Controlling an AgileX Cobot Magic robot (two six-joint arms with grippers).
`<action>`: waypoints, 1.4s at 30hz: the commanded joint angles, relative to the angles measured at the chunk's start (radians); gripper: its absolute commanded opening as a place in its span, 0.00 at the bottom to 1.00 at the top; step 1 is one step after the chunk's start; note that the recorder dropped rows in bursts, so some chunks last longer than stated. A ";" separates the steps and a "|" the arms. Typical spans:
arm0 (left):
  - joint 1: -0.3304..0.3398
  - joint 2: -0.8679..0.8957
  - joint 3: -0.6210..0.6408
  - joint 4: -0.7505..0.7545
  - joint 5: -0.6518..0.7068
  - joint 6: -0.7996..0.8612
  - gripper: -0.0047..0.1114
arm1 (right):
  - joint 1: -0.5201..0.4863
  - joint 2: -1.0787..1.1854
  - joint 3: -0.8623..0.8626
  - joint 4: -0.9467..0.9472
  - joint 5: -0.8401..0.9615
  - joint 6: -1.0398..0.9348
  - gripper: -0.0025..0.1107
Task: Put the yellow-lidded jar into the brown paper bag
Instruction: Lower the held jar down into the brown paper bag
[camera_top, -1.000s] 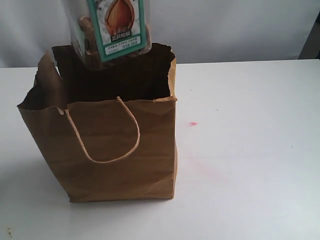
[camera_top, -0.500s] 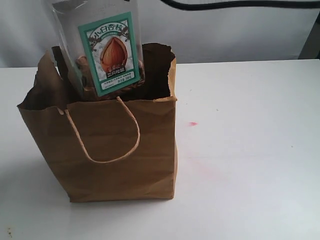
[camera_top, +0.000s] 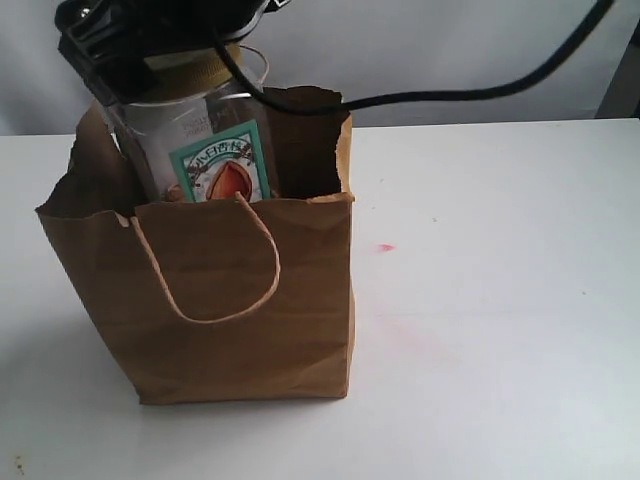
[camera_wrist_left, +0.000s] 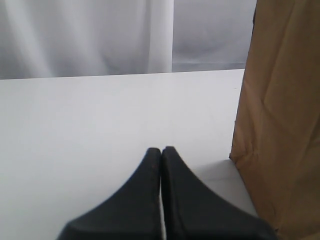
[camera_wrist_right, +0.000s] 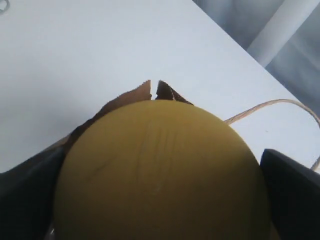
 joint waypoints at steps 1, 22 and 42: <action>-0.003 0.003 -0.002 -0.004 -0.004 -0.004 0.05 | 0.006 0.016 -0.007 0.010 -0.002 -0.007 0.02; -0.003 0.003 -0.002 -0.004 -0.004 -0.004 0.05 | 0.006 0.204 -0.005 0.000 0.069 0.054 0.02; -0.003 0.003 -0.002 -0.004 -0.004 -0.004 0.05 | 0.001 0.331 -0.005 0.000 0.062 0.054 0.02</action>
